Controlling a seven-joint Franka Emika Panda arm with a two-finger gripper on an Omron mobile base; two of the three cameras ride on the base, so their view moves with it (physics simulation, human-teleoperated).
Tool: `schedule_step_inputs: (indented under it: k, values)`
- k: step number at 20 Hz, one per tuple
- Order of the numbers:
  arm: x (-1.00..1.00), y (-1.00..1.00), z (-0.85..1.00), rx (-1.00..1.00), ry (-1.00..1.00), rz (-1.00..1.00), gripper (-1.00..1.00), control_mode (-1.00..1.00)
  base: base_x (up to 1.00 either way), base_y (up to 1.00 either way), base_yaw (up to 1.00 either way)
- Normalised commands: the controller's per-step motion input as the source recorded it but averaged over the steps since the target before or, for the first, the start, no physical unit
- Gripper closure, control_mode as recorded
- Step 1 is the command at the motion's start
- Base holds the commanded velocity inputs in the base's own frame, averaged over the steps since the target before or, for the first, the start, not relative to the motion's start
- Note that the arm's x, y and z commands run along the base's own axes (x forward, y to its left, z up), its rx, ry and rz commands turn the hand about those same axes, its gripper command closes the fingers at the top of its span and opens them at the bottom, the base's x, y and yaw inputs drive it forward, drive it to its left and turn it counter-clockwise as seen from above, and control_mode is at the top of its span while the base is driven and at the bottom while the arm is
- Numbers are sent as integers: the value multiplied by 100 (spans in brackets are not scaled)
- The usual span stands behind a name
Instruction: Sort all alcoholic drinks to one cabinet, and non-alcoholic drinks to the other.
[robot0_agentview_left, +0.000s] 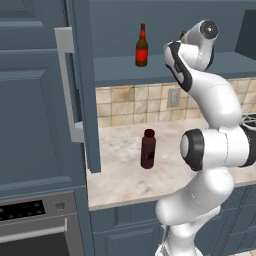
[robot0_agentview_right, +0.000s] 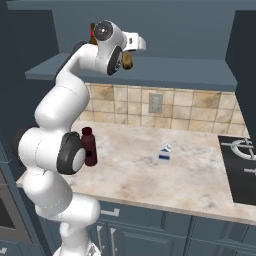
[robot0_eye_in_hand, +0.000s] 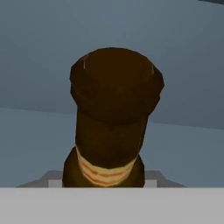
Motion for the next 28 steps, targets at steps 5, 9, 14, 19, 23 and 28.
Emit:
schedule_step_inputs:
  k: [5,9,14,19,23,28]
  values:
    - [25,0,-48,0,0,0,100,-100,0,0,0]
    - [25,0,-49,0,0,0,100,-100,0,0,0]
    - [17,0,-39,0,0,0,-100,-100,0,0,0]
    - [18,0,-16,0,0,0,-100,-100,0,0,0]
    - [24,0,-4,0,0,0,-100,-100,0,0,0]
    - [25,0,0,0,0,0,-100,-100,0,0,0]
